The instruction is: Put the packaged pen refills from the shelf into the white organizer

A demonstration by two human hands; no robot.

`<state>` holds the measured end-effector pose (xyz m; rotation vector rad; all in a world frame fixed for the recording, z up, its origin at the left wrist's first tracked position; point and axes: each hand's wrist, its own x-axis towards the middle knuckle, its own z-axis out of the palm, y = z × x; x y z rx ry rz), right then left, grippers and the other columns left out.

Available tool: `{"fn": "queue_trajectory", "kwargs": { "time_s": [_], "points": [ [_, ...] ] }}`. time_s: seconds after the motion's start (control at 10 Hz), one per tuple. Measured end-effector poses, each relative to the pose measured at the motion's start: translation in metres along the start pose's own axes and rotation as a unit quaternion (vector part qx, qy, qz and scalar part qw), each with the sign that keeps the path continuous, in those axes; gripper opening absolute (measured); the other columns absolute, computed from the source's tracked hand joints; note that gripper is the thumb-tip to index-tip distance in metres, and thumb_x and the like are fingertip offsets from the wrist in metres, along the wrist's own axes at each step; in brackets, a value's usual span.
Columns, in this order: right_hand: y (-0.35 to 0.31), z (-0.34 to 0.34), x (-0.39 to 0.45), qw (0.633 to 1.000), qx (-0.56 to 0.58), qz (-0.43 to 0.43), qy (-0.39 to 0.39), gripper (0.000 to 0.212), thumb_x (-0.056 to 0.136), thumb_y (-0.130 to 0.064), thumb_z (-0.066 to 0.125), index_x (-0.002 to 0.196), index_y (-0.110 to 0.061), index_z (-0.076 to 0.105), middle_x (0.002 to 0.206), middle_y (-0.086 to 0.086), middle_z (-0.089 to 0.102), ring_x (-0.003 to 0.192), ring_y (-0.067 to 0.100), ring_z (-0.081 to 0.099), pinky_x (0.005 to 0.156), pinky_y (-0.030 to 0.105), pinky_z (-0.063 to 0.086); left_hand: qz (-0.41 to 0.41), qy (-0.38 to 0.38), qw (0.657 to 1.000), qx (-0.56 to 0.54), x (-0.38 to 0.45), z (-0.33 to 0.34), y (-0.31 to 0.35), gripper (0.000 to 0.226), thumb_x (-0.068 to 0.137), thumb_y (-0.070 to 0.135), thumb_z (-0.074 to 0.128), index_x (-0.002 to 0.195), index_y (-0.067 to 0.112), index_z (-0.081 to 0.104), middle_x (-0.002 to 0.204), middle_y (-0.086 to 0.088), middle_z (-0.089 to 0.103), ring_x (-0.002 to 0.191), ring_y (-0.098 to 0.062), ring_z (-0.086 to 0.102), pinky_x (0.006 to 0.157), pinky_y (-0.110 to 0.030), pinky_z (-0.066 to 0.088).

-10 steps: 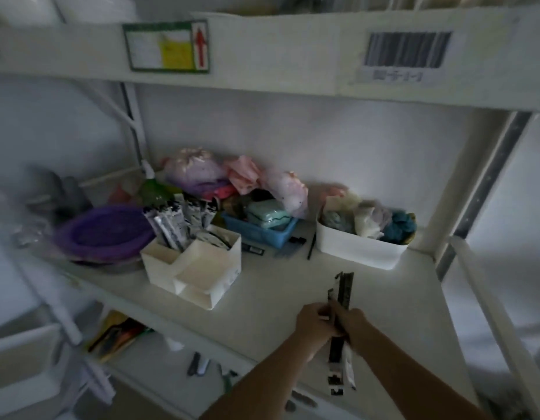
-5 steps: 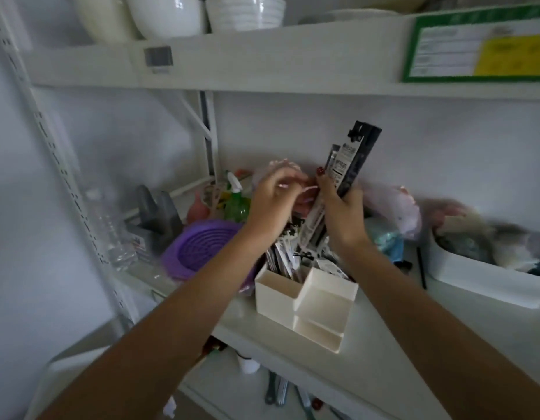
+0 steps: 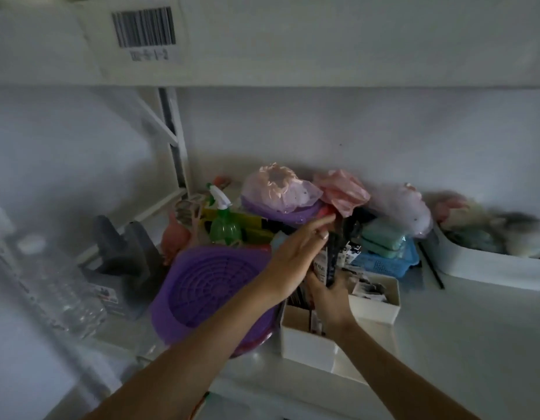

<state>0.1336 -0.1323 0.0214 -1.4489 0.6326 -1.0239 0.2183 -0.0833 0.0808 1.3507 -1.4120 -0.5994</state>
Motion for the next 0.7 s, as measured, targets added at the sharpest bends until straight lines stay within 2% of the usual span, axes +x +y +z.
{"fn": "queue_trajectory", "kwargs": {
  "time_s": [0.1, 0.2, 0.3, 0.4, 0.5, 0.6, 0.7],
  "points": [
    [0.012, 0.008, -0.006, 0.995, -0.082, -0.014, 0.056, 0.036, 0.079, 0.006, 0.056, 0.065, -0.027, 0.057, 0.055, -0.007, 0.063, 0.054, 0.011, 0.06, 0.052, 0.031, 0.05, -0.014, -0.05, 0.998, 0.021, 0.002, 0.007, -0.012, 0.032, 0.099, 0.022, 0.035, 0.123, 0.017, 0.055, 0.122, -0.006, 0.063, 0.107, -0.013, 0.061, 0.098, -0.027, 0.05],
    [0.013, 0.016, -0.013, 0.986, -0.149, -0.026, 0.072, 0.042, 0.073, 0.011, 0.058, 0.073, -0.031, 0.056, 0.066, -0.005, 0.063, 0.061, 0.006, 0.064, 0.054, 0.023, 0.053, -0.025, -0.042, 0.997, 0.058, -0.005, 0.007, -0.023, 0.03, 0.098, 0.017, 0.037, 0.116, 0.007, 0.059, 0.113, -0.018, 0.065, 0.095, -0.017, 0.061, 0.081, -0.012, 0.049],
    [0.005, 0.016, -0.017, 0.966, -0.253, -0.026, 0.044, 0.035, 0.07, 0.002, 0.066, 0.08, -0.03, 0.055, 0.069, -0.019, 0.058, 0.061, -0.005, 0.058, 0.05, 0.003, 0.044, 0.02, -0.021, 0.992, 0.125, -0.011, -0.001, -0.03, 0.027, 0.096, 0.01, 0.038, 0.112, 0.003, 0.06, 0.109, -0.019, 0.065, 0.101, -0.026, 0.061, 0.089, -0.036, 0.051],
    [-0.013, 0.007, -0.025, 0.944, -0.324, -0.04, 0.041, 0.044, 0.067, -0.01, 0.072, 0.108, -0.017, 0.059, 0.09, -0.01, 0.064, 0.077, 0.002, 0.059, 0.068, 0.006, 0.048, 0.035, -0.022, 0.987, 0.157, -0.022, -0.006, -0.028, 0.037, 0.092, 0.001, 0.041, 0.126, 0.011, 0.054, 0.127, -0.01, 0.058, 0.121, -0.02, 0.051, 0.105, -0.027, 0.04],
    [-0.034, -0.004, -0.031, 0.931, -0.354, -0.082, 0.03, 0.066, 0.068, -0.013, 0.073, 0.129, -0.012, 0.048, 0.125, 0.006, 0.06, 0.108, 0.015, 0.056, 0.093, 0.018, 0.041, 0.05, 0.008, 0.98, 0.195, -0.029, -0.007, -0.015, 0.046, 0.092, 0.003, 0.043, 0.137, 0.013, 0.042, 0.139, -0.008, 0.049, 0.131, -0.02, 0.041, 0.109, -0.027, 0.033],
    [-0.063, -0.015, -0.05, 0.916, -0.38, -0.127, 0.027, 0.069, 0.074, -0.012, 0.07, 0.136, -0.012, 0.04, 0.14, 0.008, 0.048, 0.126, 0.02, 0.046, 0.098, 0.013, 0.029, 0.096, 0.033, 0.925, 0.365, -0.036, 0.002, 0.01, 0.045, 0.094, 0.015, 0.041, 0.139, 0.012, 0.039, 0.147, -0.009, 0.041, 0.138, -0.025, 0.03, 0.117, -0.038, 0.024],
    [-0.081, -0.039, -0.066, 0.895, -0.411, -0.171, -0.026, 0.068, 0.08, -0.015, 0.066, 0.139, -0.012, 0.033, 0.147, 0.009, 0.038, 0.136, 0.022, 0.034, 0.111, 0.03, 0.028, 0.076, 0.045, 0.849, 0.521, -0.046, 0.022, 0.037, 0.05, 0.096, 0.029, 0.032, 0.144, 0.017, 0.027, 0.156, -0.006, 0.024, 0.145, -0.025, 0.016, 0.119, -0.044, 0.017]
  ]
}}
